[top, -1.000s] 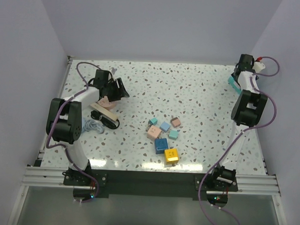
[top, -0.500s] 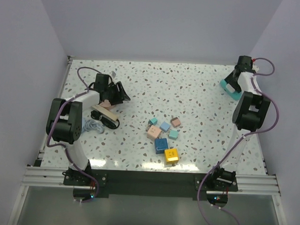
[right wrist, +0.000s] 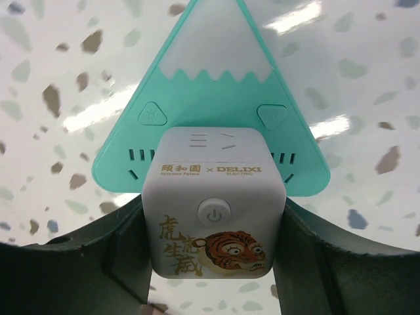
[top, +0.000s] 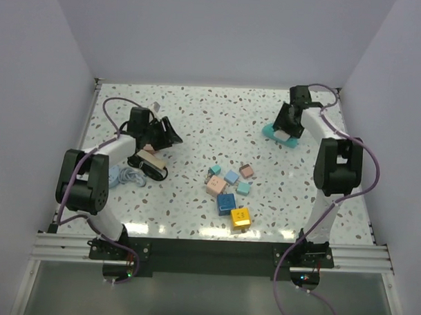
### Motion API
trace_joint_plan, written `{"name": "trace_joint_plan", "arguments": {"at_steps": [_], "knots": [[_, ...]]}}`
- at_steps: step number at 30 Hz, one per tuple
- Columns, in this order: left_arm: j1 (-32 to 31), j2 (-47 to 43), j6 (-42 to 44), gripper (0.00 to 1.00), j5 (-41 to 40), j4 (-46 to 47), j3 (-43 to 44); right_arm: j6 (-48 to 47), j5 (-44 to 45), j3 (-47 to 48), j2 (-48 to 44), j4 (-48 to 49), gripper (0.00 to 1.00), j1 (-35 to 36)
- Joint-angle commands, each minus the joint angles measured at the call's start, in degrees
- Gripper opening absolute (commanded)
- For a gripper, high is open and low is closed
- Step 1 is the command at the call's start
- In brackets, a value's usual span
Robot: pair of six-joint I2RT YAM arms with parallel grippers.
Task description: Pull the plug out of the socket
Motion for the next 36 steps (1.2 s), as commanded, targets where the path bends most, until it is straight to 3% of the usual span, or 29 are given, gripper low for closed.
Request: {"name": "trace_joint_plan", "arguments": {"at_steps": [1,7,12,18,29,33,36], "knots": [[-1.13,-3.28,-1.77,0.59,1.33,5.22,-1.14,-1.77,-7.07,0.2,-2.93,-0.59,0.0,4.5],[-3.33,-2.66,-2.3,0.65,3.01,7.26,-0.88,-3.53,-15.61,6.34,1.72,-2.96,0.0,11.43],[-5.17,-0.29,-2.04,0.73,6.86,9.71,-0.09,-7.92,-27.91,11.8,5.07,-6.38,0.0,15.04],[-7.81,2.17,-2.83,0.8,9.16,12.53,0.79,-9.95,-33.54,8.99,4.11,-4.03,0.0,19.35],[-9.31,5.16,-11.43,0.91,9.33,19.13,0.18,-9.16,-34.87,6.71,2.09,0.19,0.0,25.07],[-9.66,6.21,-11.35,0.9,7.94,16.15,1.41,-6.88,-34.95,4.77,0.95,4.67,0.0,25.86],[-9.66,7.0,-11.35,0.81,7.93,15.44,1.15,-5.21,-33.81,2.23,-0.81,8.53,0.0,26.39]]}}
